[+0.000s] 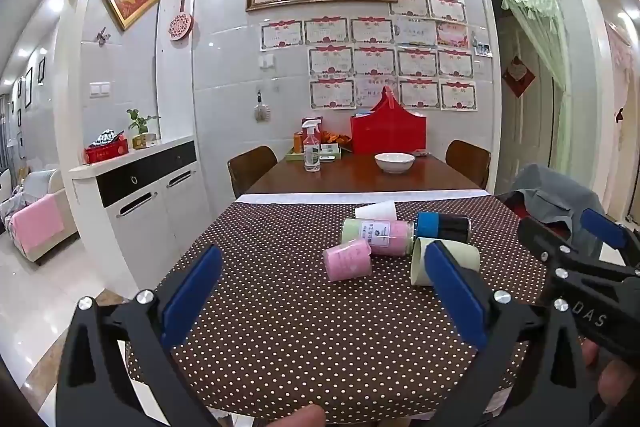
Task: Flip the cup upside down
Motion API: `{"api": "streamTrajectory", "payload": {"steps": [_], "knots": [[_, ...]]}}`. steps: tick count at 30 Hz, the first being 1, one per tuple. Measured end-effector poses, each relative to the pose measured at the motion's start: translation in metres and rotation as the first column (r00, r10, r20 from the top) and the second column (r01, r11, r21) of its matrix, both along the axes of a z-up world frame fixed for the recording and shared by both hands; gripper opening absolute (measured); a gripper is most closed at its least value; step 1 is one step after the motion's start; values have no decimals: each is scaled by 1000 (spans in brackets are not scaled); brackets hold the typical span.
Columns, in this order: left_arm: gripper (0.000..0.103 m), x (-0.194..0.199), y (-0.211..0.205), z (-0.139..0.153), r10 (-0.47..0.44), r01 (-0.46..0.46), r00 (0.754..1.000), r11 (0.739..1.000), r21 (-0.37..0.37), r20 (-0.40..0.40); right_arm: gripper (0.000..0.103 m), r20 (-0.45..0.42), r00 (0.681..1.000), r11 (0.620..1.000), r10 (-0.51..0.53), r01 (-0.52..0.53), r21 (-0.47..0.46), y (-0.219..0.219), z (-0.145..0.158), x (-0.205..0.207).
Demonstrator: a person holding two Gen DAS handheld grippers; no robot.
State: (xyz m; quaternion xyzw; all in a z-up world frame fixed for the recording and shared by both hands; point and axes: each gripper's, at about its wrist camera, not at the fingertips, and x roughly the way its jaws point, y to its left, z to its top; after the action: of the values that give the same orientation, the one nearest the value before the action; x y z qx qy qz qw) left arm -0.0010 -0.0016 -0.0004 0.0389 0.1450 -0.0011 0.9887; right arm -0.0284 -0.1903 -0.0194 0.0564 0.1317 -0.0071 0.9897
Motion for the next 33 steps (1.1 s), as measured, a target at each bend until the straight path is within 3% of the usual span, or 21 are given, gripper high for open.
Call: {"api": "streamTrajectory", "payload": {"steps": [19, 33], "knots": [[99, -11, 13, 15, -14, 15, 1000, 998, -64, 23, 97, 36, 999, 1000, -16, 16, -5, 2, 23, -11], [99, -11, 15, 18, 0, 3, 998, 998, -55, 59, 97, 48, 999, 1000, -15, 15, -7, 3, 26, -13]]}}
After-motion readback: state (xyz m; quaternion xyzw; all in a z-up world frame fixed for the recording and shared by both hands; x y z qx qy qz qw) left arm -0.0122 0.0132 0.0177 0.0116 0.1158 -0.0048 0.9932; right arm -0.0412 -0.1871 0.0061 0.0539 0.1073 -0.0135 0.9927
